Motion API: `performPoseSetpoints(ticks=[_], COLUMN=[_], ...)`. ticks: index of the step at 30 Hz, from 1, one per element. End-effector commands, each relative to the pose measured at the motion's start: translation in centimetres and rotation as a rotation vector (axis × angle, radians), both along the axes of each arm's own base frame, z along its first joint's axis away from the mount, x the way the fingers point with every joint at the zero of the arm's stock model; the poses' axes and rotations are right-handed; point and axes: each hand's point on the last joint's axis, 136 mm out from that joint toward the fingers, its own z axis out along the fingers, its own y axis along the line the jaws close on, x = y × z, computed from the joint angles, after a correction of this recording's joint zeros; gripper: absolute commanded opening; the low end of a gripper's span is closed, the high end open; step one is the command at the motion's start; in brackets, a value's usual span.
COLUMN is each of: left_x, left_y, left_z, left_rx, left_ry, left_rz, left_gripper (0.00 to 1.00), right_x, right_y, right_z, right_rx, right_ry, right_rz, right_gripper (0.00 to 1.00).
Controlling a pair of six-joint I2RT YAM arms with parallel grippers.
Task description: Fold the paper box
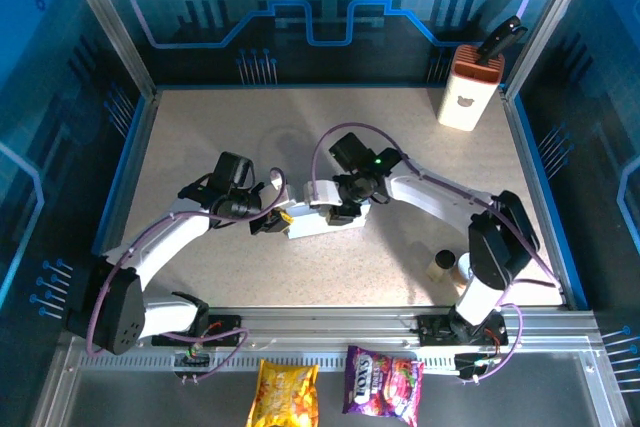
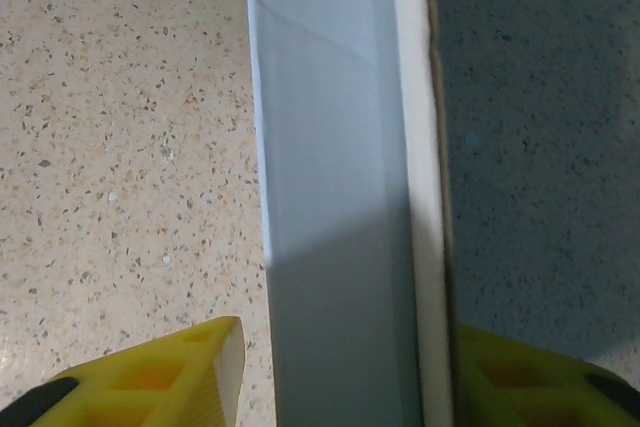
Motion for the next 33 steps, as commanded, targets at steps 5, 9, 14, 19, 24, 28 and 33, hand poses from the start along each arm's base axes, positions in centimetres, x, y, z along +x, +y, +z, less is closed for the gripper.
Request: performPoseSetpoints(ticks=[5,9,14,19,24,28,33], left_x=[-0.7,-0.7,-0.7,-0.8,-0.4,-0.7,-1.1], left_y=[0.7,0.8,0.8,0.8,0.7,0.4,-0.9], left_z=[-0.5,-0.4,-0.3,-0.1,1.5,3.4,4.6], left_rx=[0.027,0.028,0.026,0.023,0.013,0.013,0.031], left_ry=[-0.021,-0.024,-0.023,-0.03,-0.029,-0.011,-0.003], left_rz=[0.003,0.004,0.003,0.003,0.026,0.016,-0.037], left_gripper=[0.3,0.3,0.3,0.32,0.5,0.66,0.7], right_x=[0.2,0.1,1.3,1.5,1.3,0.8,0.1], right_y=[-4.8,-6.7,-7.3,-7.1,-6.3,-5.2,-3.2], right_z=[1.5,0.7,0.3,0.2,0.8,1.5,1.3], right_rx=[0.109,0.093,0.101,0.111,0.124,0.134,0.13], right_ry=[0.023,0.009,0.027,0.046,0.04,0.047,0.05], right_rz=[-0.029,-0.001,-0.022,-0.03,-0.043,-0.05,-0.027], right_gripper=[0.53,0.53,0.49,0.39,0.33,0.31,0.3])
